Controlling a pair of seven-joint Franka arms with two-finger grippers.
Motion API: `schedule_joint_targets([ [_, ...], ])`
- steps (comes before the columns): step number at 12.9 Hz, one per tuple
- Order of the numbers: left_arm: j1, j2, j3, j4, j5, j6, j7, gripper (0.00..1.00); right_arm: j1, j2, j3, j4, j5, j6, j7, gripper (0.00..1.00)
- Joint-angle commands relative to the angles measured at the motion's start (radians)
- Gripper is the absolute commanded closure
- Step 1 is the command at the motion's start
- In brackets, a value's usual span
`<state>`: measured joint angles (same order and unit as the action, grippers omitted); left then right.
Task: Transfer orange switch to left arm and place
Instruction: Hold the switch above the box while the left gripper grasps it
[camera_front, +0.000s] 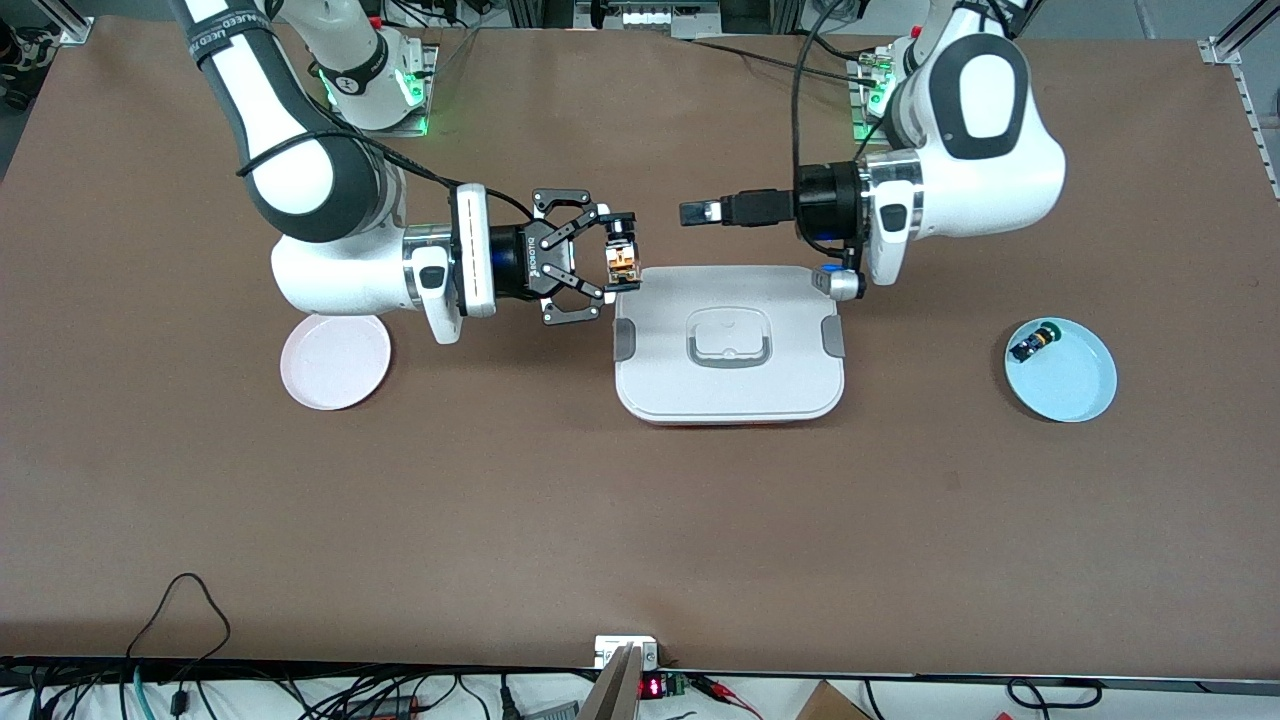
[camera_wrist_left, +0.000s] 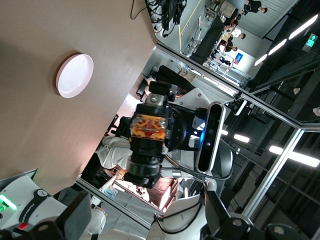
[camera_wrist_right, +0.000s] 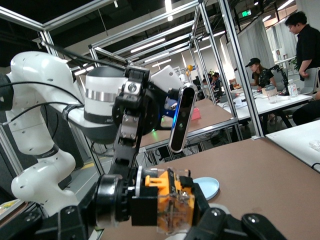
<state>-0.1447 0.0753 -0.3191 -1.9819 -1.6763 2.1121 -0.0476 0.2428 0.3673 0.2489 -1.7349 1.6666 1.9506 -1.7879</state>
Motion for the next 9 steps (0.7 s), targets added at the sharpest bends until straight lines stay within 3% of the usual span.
schedule_joint_targets([
  [1, -0.038, 0.017, 0.0, 0.015, -0.042, 0.07, 0.035, 0.0, 0.013, -0.004, -0.003, -0.011, 0.071, -0.001, -0.042, 0.76],
  [9, -0.104, 0.096, 0.0, 0.12, -0.075, 0.192, 0.037, 0.02, 0.046, -0.007, -0.003, -0.034, 0.114, 0.008, -0.027, 0.77],
])
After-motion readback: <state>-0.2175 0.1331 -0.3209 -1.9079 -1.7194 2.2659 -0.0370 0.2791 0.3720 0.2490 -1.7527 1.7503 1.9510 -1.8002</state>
